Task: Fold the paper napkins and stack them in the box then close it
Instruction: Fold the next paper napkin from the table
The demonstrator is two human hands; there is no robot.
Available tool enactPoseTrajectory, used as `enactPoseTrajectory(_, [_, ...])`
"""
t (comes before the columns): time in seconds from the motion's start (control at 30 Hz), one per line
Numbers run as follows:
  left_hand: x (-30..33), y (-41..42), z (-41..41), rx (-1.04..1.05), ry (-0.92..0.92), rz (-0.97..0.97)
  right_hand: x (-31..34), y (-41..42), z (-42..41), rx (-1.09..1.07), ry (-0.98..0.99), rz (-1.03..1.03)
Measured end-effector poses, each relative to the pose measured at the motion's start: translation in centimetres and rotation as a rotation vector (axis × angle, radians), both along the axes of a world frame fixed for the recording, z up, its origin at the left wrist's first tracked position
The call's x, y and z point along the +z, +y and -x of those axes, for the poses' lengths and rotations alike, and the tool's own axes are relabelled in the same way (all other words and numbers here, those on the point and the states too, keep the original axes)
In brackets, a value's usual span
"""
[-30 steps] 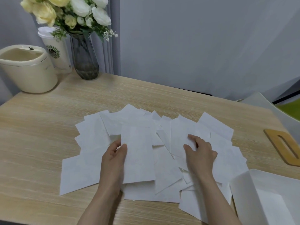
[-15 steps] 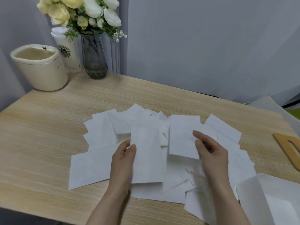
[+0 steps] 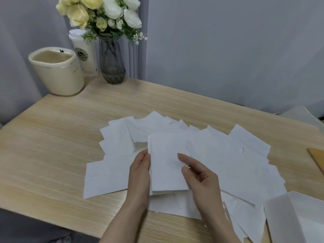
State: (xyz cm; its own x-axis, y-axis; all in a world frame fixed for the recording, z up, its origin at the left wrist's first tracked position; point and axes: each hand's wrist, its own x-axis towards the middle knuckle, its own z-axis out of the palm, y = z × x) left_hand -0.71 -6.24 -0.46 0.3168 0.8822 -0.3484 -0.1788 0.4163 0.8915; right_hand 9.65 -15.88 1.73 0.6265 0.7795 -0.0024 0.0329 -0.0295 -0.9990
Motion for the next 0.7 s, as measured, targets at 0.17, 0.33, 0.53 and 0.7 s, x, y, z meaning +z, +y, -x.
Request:
enactPoseTrajectory(0.17, [0.39, -0.20, -0.13, -0.025, 0.020, -0.079, -0.25, 0.06, 0.19, -0.004, 0.000, 0.009])
enactPoseTrajectory(0.33, [0.58, -0.30, -0.20, -0.042, 0.026, -0.107, -0.44, 0.13, 0.27, -0.004, -0.029, 0.023])
enactPoseTrajectory(0.53, [0.48, -0.41, -0.23, -0.021, -0.046, -0.048, -0.21, 0.03, 0.18, 0.000, -0.057, 0.032])
enactPoseTrajectory(0.7, [0.37, -0.55, -0.38, -0.033, -0.045, -0.052, -0.07, -0.07, 0.26, -0.056, -0.071, 0.046])
